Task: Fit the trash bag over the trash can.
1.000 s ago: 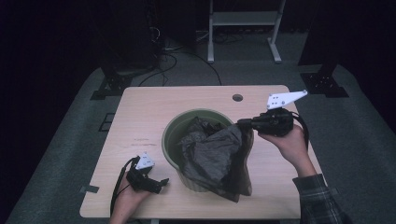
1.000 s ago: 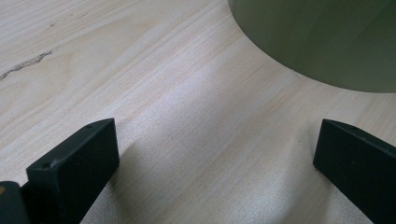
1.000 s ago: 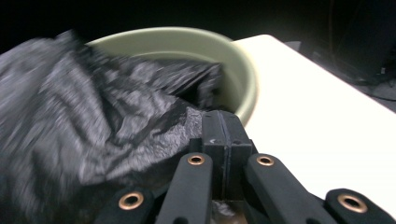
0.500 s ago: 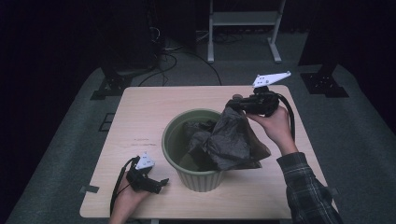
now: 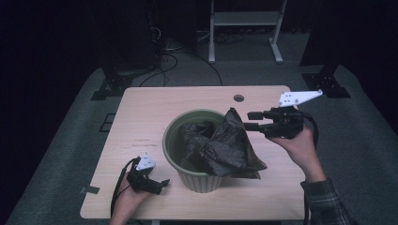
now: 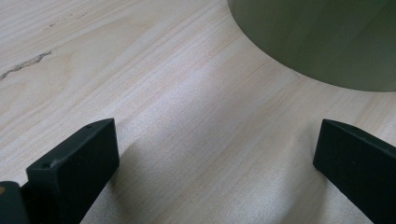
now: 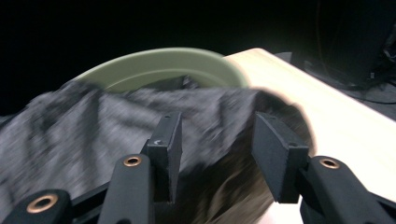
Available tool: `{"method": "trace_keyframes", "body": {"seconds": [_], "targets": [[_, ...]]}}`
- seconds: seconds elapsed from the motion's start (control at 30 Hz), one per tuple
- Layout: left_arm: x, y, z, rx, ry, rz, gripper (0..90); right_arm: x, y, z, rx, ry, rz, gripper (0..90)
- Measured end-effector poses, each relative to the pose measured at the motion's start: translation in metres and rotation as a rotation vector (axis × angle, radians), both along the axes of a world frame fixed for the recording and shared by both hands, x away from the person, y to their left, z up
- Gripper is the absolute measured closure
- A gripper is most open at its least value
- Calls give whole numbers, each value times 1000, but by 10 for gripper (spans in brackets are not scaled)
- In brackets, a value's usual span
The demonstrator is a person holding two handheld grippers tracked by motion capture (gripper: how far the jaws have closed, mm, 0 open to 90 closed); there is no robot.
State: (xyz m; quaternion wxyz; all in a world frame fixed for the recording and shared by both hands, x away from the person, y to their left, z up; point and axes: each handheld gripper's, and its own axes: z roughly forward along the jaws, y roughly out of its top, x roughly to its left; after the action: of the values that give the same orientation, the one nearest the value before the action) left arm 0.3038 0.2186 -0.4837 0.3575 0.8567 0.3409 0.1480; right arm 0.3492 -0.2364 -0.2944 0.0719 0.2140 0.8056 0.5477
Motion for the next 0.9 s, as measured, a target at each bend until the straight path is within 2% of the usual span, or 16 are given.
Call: {"method": "trace_keyframes", "body": {"seconds": [0.2, 0.3, 0.4, 0.47, 0.73, 0.83, 0.9], "targets": [[0, 0, 0, 2, 1, 2, 0, -23, -11, -17, 20, 8, -6, 497], [-1, 2, 0, 3, 2, 1, 0, -30, -16, -27, 33, 13, -11, 488], [-3, 6, 3, 21, 1, 1, 0, -36, -19, -36, 42, 21, -22, 471], [-4, 8, 7, 16, -9, -2, 0, -39, -20, -41, 44, 20, -27, 464], [-10, 12, 30, -50, -39, -44, 0, -46, -23, -56, 87, 31, -42, 430], [-12, 13, 39, -78, -48, -66, 3, -46, -21, -57, 67, 36, -46, 417], [-14, 14, 46, -92, -50, -80, 10, -46, -22, -58, 72, 37, -47, 415]]}}
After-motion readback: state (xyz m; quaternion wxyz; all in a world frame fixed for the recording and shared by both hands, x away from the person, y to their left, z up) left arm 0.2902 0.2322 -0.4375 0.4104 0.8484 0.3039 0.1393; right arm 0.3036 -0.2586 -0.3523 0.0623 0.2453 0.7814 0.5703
